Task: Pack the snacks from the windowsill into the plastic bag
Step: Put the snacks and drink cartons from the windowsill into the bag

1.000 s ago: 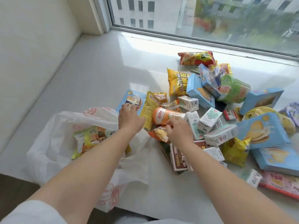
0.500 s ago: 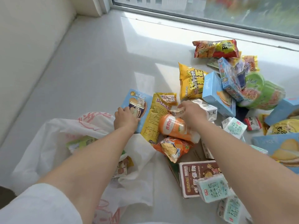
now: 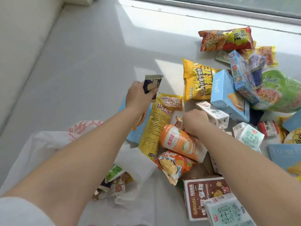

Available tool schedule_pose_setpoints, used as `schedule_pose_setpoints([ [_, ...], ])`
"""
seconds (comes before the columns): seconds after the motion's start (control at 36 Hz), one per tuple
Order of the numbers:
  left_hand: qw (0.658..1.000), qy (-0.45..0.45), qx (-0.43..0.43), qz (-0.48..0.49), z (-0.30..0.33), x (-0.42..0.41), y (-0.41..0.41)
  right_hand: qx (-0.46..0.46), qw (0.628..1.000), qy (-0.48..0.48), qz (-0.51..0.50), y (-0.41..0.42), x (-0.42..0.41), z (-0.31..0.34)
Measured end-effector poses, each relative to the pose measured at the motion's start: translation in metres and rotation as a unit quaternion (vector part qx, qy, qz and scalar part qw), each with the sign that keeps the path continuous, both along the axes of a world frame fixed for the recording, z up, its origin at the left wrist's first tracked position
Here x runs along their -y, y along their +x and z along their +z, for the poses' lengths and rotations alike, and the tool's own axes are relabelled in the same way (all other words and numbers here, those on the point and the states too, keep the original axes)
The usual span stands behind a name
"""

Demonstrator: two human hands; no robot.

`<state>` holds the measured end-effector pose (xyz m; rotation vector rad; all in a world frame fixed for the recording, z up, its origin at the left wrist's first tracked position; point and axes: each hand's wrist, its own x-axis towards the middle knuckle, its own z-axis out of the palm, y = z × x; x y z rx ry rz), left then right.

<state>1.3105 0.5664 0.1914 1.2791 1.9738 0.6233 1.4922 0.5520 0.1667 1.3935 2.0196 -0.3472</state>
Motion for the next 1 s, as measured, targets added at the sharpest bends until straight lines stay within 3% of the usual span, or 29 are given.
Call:
schedule_pose_setpoints([
  [0.08, 0.986, -0.057, -0.056, -0.143, -0.001, -0.024, 0.03, -0.004, 0.999, 0.008, -0.031, 0.007, 0.015, 0.004],
  [0.19, 0.928, -0.177, -0.172, -0.279, -0.028, -0.035, 0.054, -0.035, 0.998, 0.049, -0.02, 0.017, 0.038, 0.01],
  [0.33, 0.886, -0.162, -0.263, -0.347, -0.051, -0.027, 0.072, -0.083, 0.985, 0.057, -0.14, 0.025, 0.063, 0.017],
  [0.5, 0.839, -0.17, -0.306, -0.416, -0.048, -0.011, 0.091, -0.121, 0.963, 0.054, -0.235, 0.039, 0.086, 0.025],
  [0.64, 0.843, -0.145, -0.301, -0.422, -0.052, 0.012, 0.082, -0.155, 0.945, 0.104, -0.267, 0.054, 0.103, 0.034],
  [0.69, 0.849, -0.099, -0.328, -0.403, -0.05, 0.021, 0.079, -0.228, 0.906, 0.133, -0.331, 0.058, 0.108, 0.04],
  [0.83, 0.912, -0.024, -0.293, -0.285, -0.029, 0.028, 0.071, -0.421, 0.736, 0.153, -0.507, 0.073, 0.112, 0.063],
  [0.92, 0.93, -0.009, -0.277, -0.243, -0.011, 0.03, 0.071, -0.474, 0.655, 0.19, -0.558, 0.092, 0.113, 0.082],
  [1.0, 0.948, 0.002, -0.222, -0.227, 0.007, 0.035, 0.083, -0.479, 0.608, 0.206, -0.599, 0.113, 0.118, 0.095],
])
